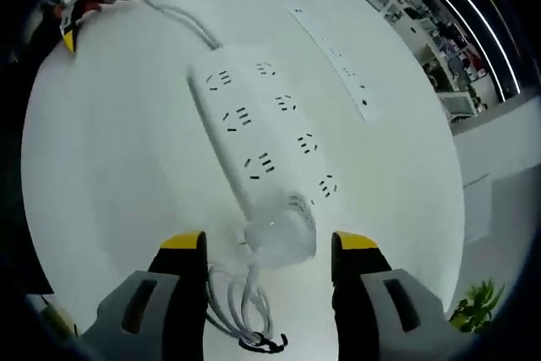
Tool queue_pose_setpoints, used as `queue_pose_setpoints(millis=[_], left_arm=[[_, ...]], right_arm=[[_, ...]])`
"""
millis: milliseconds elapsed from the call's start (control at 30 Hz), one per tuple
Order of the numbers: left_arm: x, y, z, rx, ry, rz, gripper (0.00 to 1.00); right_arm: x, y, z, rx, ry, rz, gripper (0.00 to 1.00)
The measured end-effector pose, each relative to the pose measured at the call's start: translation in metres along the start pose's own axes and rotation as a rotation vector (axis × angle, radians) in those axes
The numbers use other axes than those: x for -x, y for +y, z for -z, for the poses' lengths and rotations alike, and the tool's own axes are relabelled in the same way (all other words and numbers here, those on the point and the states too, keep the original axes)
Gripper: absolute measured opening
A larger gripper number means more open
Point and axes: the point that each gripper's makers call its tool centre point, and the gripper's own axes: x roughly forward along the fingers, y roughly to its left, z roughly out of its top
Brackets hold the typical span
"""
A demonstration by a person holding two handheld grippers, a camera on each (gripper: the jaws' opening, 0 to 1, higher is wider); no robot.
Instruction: Straighten the power strip on the desk, plug the charger into it
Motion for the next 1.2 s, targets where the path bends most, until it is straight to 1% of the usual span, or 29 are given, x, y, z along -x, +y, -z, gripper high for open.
queue_pose_setpoints(millis=[33, 100, 200, 233, 333, 467, 700, 800, 933, 1100, 1200], left_arm=[[0.000, 0.000, 0.000, 0.001, 0.000, -0.002, 0.99], [0.000, 0.001, 0.000, 0.002, 0.001, -0.007, 0.99], [0.000, 0.002, 0.000, 0.003, 0.002, -0.007, 0.99], [0.000, 0.002, 0.001, 0.002, 0.003, -0.007, 0.99], [-0.001, 0.002, 0.001, 0.003, 0.005, -0.006, 0.99], [-0.001, 0.000, 0.001, 0.002, 0.007, -0.005, 0.99], [-0.001, 0.002, 0.001, 0.005, 0.010, -0.009, 0.99], [-0.001, 0.003, 0.002, 0.005, 0.010, -0.010, 0.99], [-0.002, 0.004, 0.002, 0.007, 0.011, -0.011, 0.99], [-0.001, 0.004, 0.003, 0.008, 0.016, -0.009, 0.99], [-0.001, 0.004, 0.004, 0.008, 0.020, -0.011, 0.99]], right_arm=[[0.000, 0.000, 0.000, 0.015, 0.000, 0.004, 0.59], [-0.001, -0.002, 0.001, 0.020, 0.001, 0.005, 0.59], [-0.002, -0.003, -0.001, 0.032, -0.015, 0.004, 0.59], [-0.002, -0.001, -0.002, 0.054, -0.022, 0.007, 0.59], [-0.002, -0.002, -0.003, 0.073, -0.025, 0.013, 0.59], [-0.004, 0.003, -0.001, 0.116, -0.014, 0.001, 0.59], [-0.002, 0.003, -0.004, 0.144, -0.030, 0.006, 0.59], [-0.002, 0.006, -0.005, 0.179, -0.034, 0.007, 0.59], [-0.003, 0.006, -0.007, 0.203, -0.035, 0.008, 0.59], [-0.003, 0.008, -0.012, 0.236, -0.061, 0.005, 0.59], [-0.002, 0.011, -0.016, 0.272, -0.079, 0.008, 0.58]])
